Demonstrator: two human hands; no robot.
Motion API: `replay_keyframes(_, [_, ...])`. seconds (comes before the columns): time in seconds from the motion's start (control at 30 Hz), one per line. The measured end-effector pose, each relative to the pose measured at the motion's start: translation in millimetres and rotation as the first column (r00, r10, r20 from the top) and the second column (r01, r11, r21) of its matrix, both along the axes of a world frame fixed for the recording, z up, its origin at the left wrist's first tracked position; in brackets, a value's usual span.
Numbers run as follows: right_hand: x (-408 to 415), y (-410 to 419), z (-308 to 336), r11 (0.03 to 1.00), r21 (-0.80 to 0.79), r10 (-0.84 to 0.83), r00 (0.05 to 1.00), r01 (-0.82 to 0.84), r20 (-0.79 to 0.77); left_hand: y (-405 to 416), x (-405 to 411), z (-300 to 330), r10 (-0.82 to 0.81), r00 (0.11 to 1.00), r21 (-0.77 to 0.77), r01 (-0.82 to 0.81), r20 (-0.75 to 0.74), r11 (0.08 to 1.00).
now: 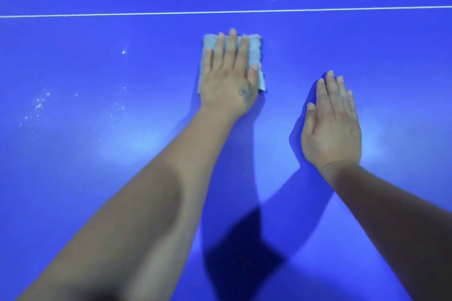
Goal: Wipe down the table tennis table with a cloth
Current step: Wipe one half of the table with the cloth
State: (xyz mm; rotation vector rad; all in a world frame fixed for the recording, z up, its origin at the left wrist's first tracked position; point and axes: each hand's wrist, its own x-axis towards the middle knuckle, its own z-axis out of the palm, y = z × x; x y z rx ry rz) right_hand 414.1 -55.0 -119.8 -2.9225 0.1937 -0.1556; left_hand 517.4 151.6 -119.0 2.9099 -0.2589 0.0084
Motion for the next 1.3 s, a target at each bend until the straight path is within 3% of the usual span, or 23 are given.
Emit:
replay_keyframes(0.1, [0,1,1,1.000,0.017,-0.005,1.000,0.005,-0.009,36,-10,3,0.131,0.989,0.009,-0.131,-0.067,0.991])
replay_keyframes(0.27, [-8,2,7,0.994,0.076,0.080,0.997,-0.080,-0.003,79,-109,8,0.267,0.963,0.027,-0.266,-0.037,0.964])
replay_keyframes(0.4, [-44,9,14,0.986,0.092,0.135,0.991,-0.137,0.023,63,-194,15,0.188,0.981,0.070,-0.185,-0.041,0.980])
replay_keyframes(0.57, [-124,8,6,0.996,0.046,0.074,0.997,-0.073,-0.006,6,-242,18,-0.010,0.998,0.014,0.011,-0.068,1.000])
replay_keyframes(0.7, [-137,3,-2,0.998,-0.010,0.068,0.997,-0.068,-0.021,-32,-207,14,-0.161,0.986,-0.011,0.161,-0.036,0.987])
replay_keyframes(0.83, [-134,5,-4,0.998,-0.009,0.058,0.998,-0.059,-0.017,-56,-141,4,-0.179,0.984,0.035,0.180,-0.019,0.983])
replay_keyframes(1.07, [-134,4,-2,0.998,-0.034,0.051,0.998,-0.052,-0.034,-49,-39,10,-0.103,0.991,0.077,0.110,-0.084,0.991])
replay_keyframes(1.3, [-136,5,2,0.997,-0.056,0.053,0.996,-0.057,-0.075,34,7,12,0.149,0.983,0.055,-0.143,-0.107,0.988])
